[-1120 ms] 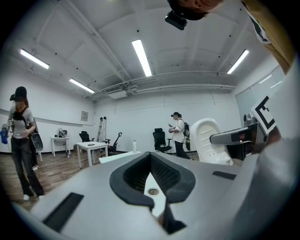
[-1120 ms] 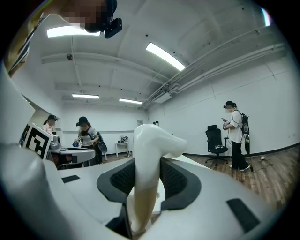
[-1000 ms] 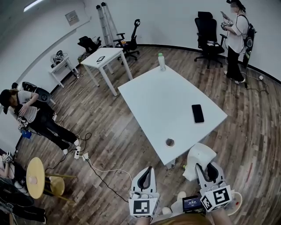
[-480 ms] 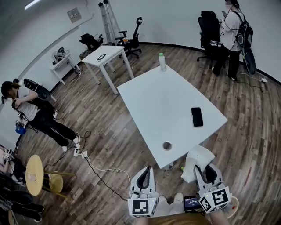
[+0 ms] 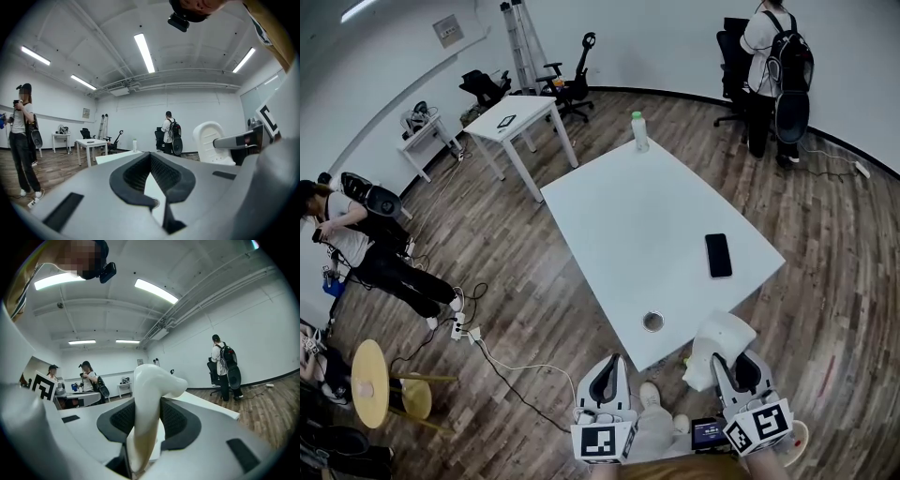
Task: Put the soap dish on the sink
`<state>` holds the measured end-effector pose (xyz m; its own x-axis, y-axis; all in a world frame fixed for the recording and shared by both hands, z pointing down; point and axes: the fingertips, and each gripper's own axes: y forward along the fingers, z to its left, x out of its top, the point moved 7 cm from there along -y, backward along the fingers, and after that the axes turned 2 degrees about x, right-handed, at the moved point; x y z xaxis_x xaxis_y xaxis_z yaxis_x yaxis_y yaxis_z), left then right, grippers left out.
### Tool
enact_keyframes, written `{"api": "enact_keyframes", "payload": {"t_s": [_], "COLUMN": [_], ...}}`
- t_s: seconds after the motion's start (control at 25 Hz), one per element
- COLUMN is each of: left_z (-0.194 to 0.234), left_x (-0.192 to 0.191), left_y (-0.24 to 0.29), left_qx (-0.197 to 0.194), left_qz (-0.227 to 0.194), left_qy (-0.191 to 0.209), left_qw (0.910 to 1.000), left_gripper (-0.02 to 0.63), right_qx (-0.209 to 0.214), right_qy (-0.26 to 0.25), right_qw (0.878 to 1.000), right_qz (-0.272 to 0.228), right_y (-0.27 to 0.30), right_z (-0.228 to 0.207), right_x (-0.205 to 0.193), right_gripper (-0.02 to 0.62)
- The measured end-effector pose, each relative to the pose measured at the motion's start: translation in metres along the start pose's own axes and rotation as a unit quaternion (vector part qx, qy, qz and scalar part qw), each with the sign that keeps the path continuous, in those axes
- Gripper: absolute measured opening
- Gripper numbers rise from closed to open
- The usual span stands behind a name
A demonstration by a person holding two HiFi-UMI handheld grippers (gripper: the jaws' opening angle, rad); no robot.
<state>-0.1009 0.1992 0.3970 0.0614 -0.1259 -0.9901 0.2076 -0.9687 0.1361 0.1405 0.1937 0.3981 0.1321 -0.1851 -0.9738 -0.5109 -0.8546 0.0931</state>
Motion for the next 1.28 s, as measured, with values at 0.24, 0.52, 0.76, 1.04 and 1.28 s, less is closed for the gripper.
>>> {"api": "enact_keyframes", "payload": {"t_s": [0.24,0.52,0.76,1.04,1.28], "left_z": [0.021,0.052,0.076,0.096,0.099], "left_x": [0.008,0.003,0.007,0.011,0.006], "left_y": [0.039,0.084,0.113,0.134,0.156], "left_qx": [-0.008,-0.02,-0.028,-0.025,-0.021], "left_qz": [-0.002,-0.004,-0.009,-0.011,0.003], "left_qy": [0.006,0.005,-0.004,-0.014,-0.019], "left_qw": [0.9999,0.9998,0.9996,0.9995,0.9996], "left_gripper": [0.008,0.008,0.008,0.008,0.008], "right_qx": [0.005,-0.018,-0.034,-0.033,-0.018], "right_qy": [0.008,0.009,0.031,0.061,0.077], "right_qw": [1.0,1.0,0.999,0.998,0.997], "right_qz": [-0.01,-0.02,-0.02,-0.016,-0.007], "right_y": [0.038,0.092,0.119,0.144,0.169], "right_z": [-0.002,-0.011,-0.023,-0.028,-0.036], "right_x": [0.008,0.017,0.022,0.022,0.019], "right_gripper": [0.141,0.141,0.141,0.141,0.141]}}
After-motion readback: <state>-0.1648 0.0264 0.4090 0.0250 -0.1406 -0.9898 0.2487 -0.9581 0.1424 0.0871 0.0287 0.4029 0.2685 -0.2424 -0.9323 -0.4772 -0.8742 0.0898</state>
